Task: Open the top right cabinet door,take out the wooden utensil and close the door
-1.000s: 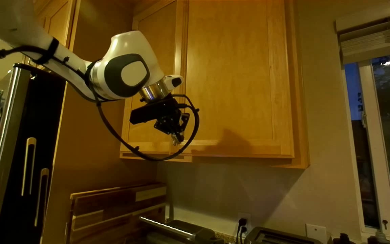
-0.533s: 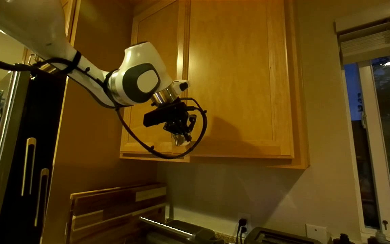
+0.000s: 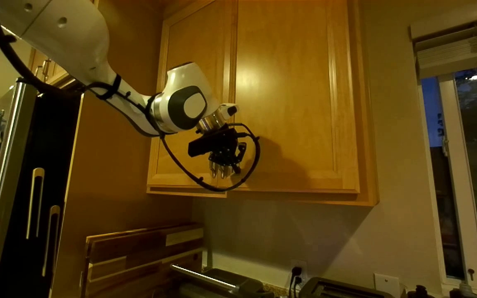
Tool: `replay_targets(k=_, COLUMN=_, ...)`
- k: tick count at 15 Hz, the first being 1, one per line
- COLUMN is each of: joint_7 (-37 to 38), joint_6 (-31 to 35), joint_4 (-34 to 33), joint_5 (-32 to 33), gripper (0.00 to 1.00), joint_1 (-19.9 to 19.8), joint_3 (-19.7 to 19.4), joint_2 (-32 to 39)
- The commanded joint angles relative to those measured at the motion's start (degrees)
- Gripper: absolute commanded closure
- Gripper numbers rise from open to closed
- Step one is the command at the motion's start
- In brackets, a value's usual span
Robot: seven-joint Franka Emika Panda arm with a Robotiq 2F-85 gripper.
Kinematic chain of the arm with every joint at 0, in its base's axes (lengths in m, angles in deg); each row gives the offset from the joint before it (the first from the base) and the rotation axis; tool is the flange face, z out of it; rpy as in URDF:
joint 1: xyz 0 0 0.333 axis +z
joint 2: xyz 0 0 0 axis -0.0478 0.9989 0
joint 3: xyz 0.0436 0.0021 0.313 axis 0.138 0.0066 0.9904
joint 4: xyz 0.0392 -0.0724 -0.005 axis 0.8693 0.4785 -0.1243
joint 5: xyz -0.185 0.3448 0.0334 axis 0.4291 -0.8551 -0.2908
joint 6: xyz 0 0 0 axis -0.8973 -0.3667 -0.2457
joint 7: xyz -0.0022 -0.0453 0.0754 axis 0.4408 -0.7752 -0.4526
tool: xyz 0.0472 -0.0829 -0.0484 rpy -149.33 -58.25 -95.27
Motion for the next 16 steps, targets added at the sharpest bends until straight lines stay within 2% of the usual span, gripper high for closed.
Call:
replay_targets(k=1, joint_7=0.3, joint_6=0.0, joint_4=-1.7, joint_5=-0.4, gripper=1.00, joint_1=-0.8, joint_3=0.8, joint_2=1.7)
replay_targets(k=4, joint_7=3.5, joint_6=-2.2, joint_4=1.3, joint_5=2.1, gripper=1.00, joint_1=-3.5, joint_3=1.9, joint_2=-0.4)
replay_targets(k=6, joint_7=6.7, joint_6=-5.5, joint_4=4.9, joint_5=6.4, gripper=1.00, joint_1=-6.8, joint_3=3.1, joint_2=-3.5)
replay_targets(k=9, joint_7=10.4, joint_6=-16.6, joint_4=8.7, joint_5=11.4, gripper=1.00, joint_1=-10.2, joint_3=4.4, joint_2=-7.6)
replay_targets(k=11, joint_7=11.2, joint_6=-24.4, joint_4=10.1, joint_5=12.8, gripper=1.00, joint_1=-11.1, joint_3=4.6, joint_2=-9.1)
replay_targets(k=12, joint_7=11.2, joint_6=-28.5, joint_4=10.6, joint_5=12.9, gripper=0.74, joint_1=-11.2, joint_3=4.6, joint_2=-9.7)
replay_targets(k=13, joint_7=11.3, joint_6=-32.5, joint_4=11.1, joint_5=13.2, gripper=0.73, joint_1=-11.4, joint_3=4.7, joint_2=-10.1)
replay_targets(k=16, joint_7=12.9, joint_6=-43.2, joint_4=11.8, joint_5=14.8, gripper=0.54, joint_1=-11.7, joint_3=5.1, joint_2=-10.5)
